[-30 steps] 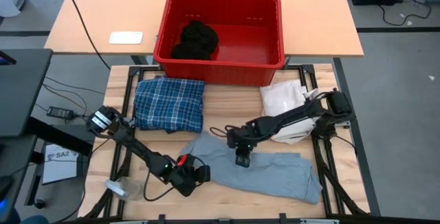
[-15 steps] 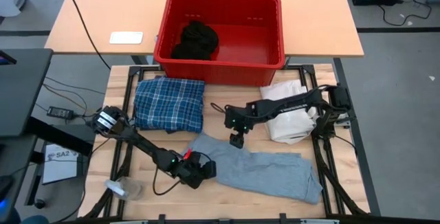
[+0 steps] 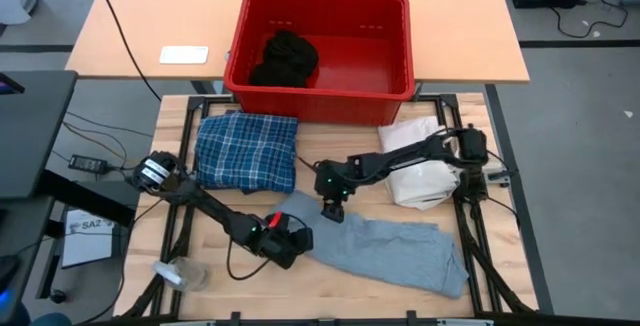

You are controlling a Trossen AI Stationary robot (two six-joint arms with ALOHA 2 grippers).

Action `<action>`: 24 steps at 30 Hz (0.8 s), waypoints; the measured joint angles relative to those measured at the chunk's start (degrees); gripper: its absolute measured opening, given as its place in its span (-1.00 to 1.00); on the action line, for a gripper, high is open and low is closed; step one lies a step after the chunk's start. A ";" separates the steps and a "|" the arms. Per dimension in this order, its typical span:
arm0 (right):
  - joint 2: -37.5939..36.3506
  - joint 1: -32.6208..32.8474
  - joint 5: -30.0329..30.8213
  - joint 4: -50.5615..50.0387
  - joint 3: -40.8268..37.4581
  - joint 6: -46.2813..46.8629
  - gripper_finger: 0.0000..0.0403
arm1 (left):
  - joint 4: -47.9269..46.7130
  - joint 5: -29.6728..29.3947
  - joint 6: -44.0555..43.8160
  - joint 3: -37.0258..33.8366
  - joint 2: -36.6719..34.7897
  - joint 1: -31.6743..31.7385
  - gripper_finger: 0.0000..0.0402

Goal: Fold Laundry from Bin
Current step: Fold the gray shirt

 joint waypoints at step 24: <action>4.01 -2.33 -18.11 1.43 -0.26 -2.07 -0.91 | 9.38 -11.92 39.81 1.06 1.05 1.38 -0.99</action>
